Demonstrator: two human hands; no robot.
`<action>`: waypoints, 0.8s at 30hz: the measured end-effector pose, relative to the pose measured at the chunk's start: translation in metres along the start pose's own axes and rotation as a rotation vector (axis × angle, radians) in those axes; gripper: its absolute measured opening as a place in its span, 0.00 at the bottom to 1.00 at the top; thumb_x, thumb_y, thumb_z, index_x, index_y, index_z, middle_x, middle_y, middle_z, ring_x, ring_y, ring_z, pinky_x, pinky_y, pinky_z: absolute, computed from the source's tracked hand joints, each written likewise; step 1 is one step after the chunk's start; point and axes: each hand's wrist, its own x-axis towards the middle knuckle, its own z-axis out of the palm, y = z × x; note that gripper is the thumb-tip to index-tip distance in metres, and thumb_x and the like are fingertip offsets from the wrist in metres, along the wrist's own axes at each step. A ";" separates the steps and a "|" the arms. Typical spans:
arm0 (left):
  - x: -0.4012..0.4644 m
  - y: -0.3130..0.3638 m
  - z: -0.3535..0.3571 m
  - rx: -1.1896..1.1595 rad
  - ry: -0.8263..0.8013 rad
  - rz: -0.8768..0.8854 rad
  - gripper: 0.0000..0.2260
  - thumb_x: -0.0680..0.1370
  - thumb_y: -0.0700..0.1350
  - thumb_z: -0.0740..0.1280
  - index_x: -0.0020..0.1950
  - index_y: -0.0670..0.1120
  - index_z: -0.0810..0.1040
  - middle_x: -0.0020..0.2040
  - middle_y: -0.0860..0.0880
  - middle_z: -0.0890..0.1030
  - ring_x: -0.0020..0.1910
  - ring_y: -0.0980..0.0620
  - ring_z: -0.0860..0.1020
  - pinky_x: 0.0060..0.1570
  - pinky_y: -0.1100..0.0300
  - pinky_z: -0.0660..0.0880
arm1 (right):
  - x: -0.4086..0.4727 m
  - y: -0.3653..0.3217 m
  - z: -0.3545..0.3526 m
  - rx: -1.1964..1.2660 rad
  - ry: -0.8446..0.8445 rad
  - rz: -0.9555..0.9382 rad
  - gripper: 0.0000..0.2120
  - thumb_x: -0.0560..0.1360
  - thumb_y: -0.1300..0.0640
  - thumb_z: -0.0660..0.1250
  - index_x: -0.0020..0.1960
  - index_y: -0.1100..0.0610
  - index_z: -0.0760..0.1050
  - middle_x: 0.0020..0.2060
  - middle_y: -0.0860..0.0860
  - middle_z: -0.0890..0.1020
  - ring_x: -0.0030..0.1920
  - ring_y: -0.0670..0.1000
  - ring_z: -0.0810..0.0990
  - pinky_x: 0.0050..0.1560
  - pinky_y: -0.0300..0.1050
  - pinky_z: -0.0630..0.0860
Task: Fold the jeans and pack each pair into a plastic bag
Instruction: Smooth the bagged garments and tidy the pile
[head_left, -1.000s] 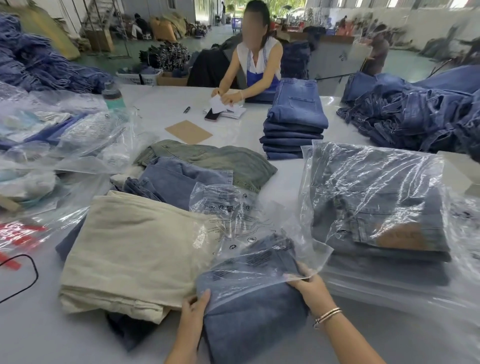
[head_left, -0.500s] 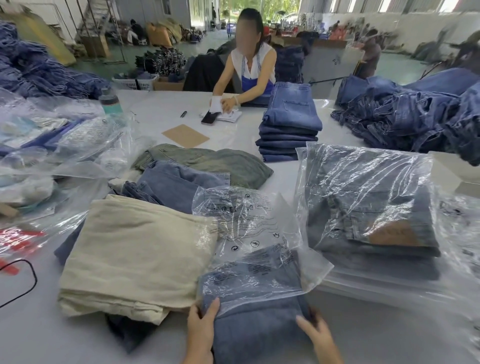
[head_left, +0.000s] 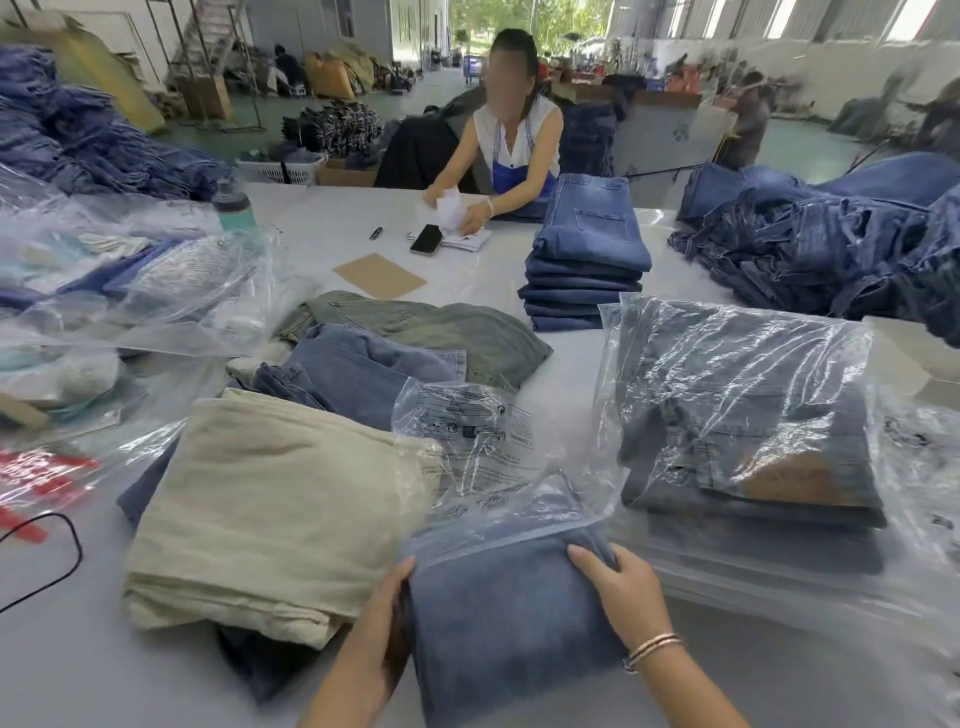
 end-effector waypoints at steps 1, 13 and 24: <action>-0.001 0.001 0.001 0.055 0.009 -0.009 0.15 0.74 0.49 0.67 0.55 0.41 0.82 0.51 0.43 0.84 0.47 0.49 0.84 0.45 0.54 0.78 | 0.005 0.000 -0.001 -0.011 -0.059 0.108 0.16 0.70 0.52 0.73 0.29 0.58 0.73 0.27 0.48 0.76 0.32 0.49 0.74 0.35 0.47 0.69; -0.001 -0.029 -0.017 0.251 0.022 -0.275 0.21 0.60 0.46 0.77 0.51 0.41 0.84 0.48 0.43 0.85 0.46 0.45 0.84 0.43 0.55 0.80 | 0.010 0.032 0.004 0.020 0.033 0.299 0.15 0.75 0.54 0.69 0.33 0.62 0.76 0.31 0.54 0.77 0.37 0.53 0.75 0.37 0.46 0.65; 0.010 -0.061 -0.058 0.535 -0.112 -0.036 0.29 0.74 0.37 0.69 0.73 0.35 0.63 0.67 0.50 0.73 0.62 0.61 0.72 0.53 0.71 0.74 | 0.012 0.032 0.017 0.153 -0.062 0.451 0.20 0.77 0.55 0.66 0.58 0.72 0.76 0.58 0.65 0.78 0.60 0.60 0.76 0.56 0.46 0.70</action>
